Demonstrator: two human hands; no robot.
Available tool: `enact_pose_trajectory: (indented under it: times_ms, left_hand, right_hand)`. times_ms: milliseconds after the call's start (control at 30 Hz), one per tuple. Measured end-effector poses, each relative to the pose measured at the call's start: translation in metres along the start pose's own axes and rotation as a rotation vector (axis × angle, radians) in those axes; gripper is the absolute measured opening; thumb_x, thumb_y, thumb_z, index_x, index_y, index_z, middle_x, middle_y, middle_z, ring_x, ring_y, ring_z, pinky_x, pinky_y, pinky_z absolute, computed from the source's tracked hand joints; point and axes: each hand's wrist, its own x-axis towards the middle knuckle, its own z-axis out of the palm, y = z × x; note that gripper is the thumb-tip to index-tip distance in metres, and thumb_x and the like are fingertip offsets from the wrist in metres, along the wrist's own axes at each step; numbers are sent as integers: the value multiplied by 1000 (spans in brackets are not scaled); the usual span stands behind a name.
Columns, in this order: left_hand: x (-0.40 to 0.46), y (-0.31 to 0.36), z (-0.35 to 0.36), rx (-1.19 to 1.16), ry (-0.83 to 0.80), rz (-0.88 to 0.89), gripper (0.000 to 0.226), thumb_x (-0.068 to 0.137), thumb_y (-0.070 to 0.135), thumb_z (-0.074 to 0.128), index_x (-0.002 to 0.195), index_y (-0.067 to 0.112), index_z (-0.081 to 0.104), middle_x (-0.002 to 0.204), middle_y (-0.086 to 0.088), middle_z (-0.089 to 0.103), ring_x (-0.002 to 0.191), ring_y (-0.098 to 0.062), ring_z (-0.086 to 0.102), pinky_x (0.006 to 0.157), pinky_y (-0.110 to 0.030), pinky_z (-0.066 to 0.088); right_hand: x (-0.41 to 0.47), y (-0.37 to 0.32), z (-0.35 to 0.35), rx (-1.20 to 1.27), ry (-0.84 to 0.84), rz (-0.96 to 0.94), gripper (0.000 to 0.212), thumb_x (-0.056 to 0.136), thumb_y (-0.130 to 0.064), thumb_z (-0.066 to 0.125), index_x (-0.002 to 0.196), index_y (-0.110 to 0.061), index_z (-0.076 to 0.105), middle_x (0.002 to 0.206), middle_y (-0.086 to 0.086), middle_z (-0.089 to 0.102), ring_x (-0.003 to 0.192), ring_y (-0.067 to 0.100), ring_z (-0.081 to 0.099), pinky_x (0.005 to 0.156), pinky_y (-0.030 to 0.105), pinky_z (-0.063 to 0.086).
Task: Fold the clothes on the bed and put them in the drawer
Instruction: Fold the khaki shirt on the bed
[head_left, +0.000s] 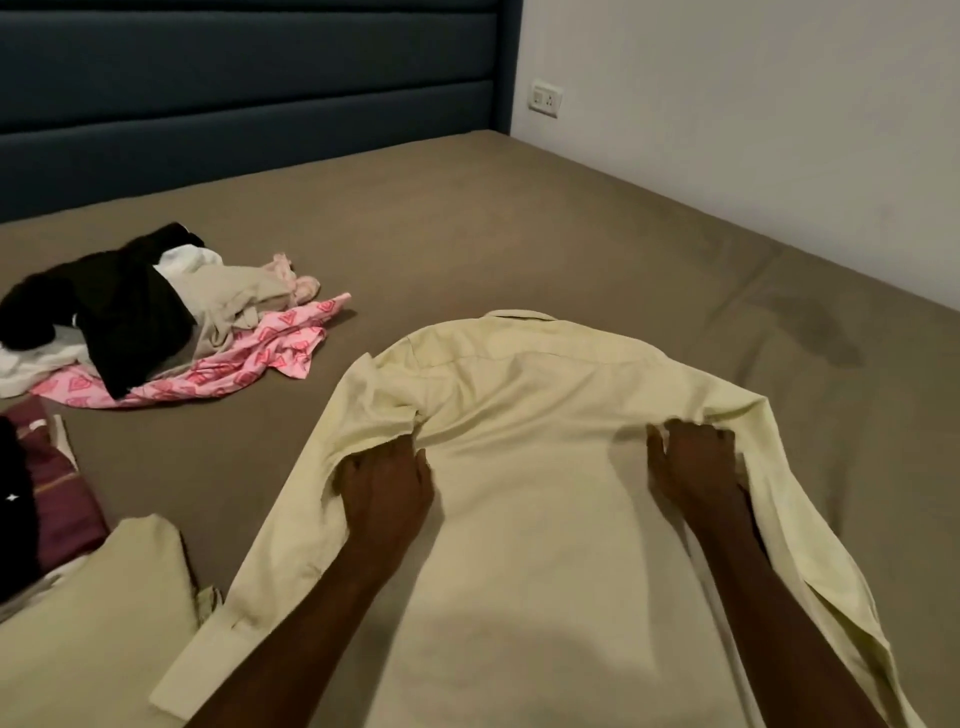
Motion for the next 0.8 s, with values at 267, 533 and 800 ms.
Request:
enact_pose_trajectory:
  times_ms: [267, 533, 800]
  left_hand:
    - [89, 5, 63, -106, -162, 69, 62, 105, 49, 33, 150, 9, 49, 147, -39, 43, 141, -57, 34, 118, -65, 22]
    - [153, -32, 68, 267, -187, -50, 49, 94, 42, 41, 127, 10, 58, 118, -20, 65, 110, -40, 60, 97, -60, 42]
    - [210, 45, 90, -95, -63, 404, 52, 100, 46, 35, 141, 22, 56, 141, -16, 54, 140, -36, 41, 105, -53, 42]
  right_hand:
    - [91, 17, 93, 211, -252, -72, 77, 99, -66, 19, 157, -20, 40, 164, 11, 36, 151, 31, 33, 120, 49, 28]
    - [85, 21, 118, 283, -122, -57, 69, 100, -62, 29, 160, -27, 35, 167, 3, 32, 154, 24, 28, 120, 47, 27]
    - [83, 18, 114, 334, -112, -45, 67, 101, -60, 32, 162, -32, 29, 169, -1, 26, 156, 19, 23, 121, 44, 24]
